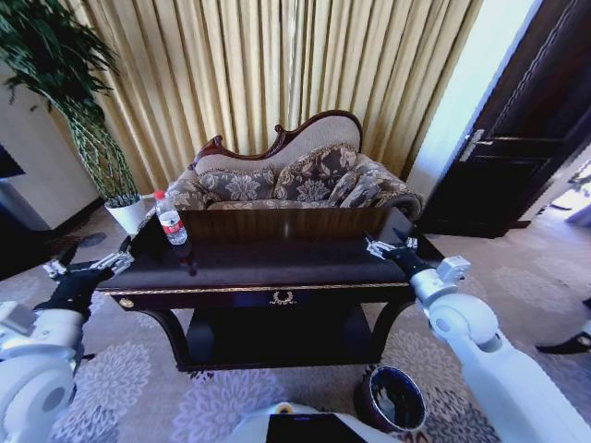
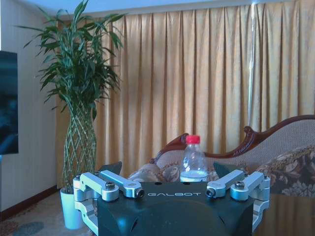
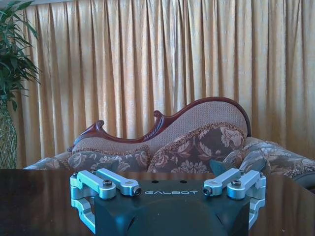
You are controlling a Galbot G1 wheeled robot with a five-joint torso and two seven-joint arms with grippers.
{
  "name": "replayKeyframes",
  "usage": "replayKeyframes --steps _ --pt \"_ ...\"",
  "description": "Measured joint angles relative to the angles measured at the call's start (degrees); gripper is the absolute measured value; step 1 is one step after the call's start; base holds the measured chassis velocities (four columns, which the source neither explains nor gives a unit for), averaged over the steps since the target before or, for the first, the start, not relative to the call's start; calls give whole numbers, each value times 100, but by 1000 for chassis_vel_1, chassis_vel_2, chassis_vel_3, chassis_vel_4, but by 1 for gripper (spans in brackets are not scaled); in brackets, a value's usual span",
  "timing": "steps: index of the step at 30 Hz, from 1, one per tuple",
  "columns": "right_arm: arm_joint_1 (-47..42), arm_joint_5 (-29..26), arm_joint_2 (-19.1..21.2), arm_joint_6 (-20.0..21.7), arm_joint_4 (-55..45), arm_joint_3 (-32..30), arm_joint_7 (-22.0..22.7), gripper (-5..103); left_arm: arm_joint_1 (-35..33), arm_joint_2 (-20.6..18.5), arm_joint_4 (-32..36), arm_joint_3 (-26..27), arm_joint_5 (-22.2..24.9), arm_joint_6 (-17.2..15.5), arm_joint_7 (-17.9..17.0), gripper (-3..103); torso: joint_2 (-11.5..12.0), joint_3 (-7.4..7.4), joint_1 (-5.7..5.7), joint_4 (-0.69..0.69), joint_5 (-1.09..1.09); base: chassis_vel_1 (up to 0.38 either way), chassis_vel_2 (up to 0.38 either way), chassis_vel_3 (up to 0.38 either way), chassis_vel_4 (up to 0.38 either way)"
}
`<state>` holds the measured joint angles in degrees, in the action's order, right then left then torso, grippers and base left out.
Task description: Move to the front of the table and place the trash on the table into the trash bin.
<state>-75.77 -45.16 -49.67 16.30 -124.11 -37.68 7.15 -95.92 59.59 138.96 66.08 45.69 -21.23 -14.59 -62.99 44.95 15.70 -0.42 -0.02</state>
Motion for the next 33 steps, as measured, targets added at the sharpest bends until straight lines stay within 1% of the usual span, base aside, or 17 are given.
replayKeyframes --steps 2,3,6,8,12,13,16,17,20,21,24,25,28,33 --pt "7 -11 35 -2 14 -16 0 100 103 -113 -240 -72 0 45 58 100 0 0 0 0 1 0 0 0 0" --pt "7 -11 35 -2 14 -16 0 100 103 -113 -240 -72 0 45 58 100 0 0 0 0 1 0 0 0 0" --pt "20 -16 63 -9 34 -24 0 100 337 -374 -675 -223 6 120 129 100 0 0 0 0 0 0 0 0 0" --pt "24 -16 65 -11 37 -24 0 100 398 -433 -781 -272 6 145 136 100 0 0 0 -1 0 0 0 0 0" --pt "33 -17 78 -16 61 -27 0 100 746 -754 -1330 -519 12 253 256 100 0 0 1 0 0 0 0 0 0" --pt "33 -17 78 -16 61 -27 0 100 746 -754 -1330 -519 12 253 256 100 0 0 1 0 0 0 0 0 0" --pt "40 -18 81 -29 85 -29 0 100 1163 -1031 -1837 -868 23 342 311 100 0 0 1 -1 0 0 0 0 0" --pt "40 -18 81 -29 85 -29 0 100 1163 -1031 -1837 -868 23 342 311 100 0 0 1 -1 0 0 0 0 0" --pt "46 -17 81 -39 106 -37 -1 100 1607 -1308 -2180 -1278 112 368 313 100 0 0 1 0 0 0 0 0 0" --pt "46 -17 81 -39 106 -37 -1 100 1607 -1308 -2180 -1278 112 368 313 100 0 0 1 0 0 0 0 0 0" --pt "51 -15 80 -59 135 -45 0 100 2010 -1569 -2413 -1751 161 368 303 100 1 1 1 -1 2 0 0 0 0" --pt "51 -15 80 -59 135 -45 0 100 2010 -1569 -2413 -1751 161 368 303 100 1 1 1 -1 2 0 0 0 0" --pt "47 -9 70 -123 152 -46 -1 100 2251 -1662 -2640 -2124 167 369 296 100 0 1 1 -1 1 0 0 0 0" --pt "28 -5 68 -146 169 -59 -1 100 2389 -1689 -2924 -2357 147 413 358 100 0 1 1 0 1 0 0 0 0"
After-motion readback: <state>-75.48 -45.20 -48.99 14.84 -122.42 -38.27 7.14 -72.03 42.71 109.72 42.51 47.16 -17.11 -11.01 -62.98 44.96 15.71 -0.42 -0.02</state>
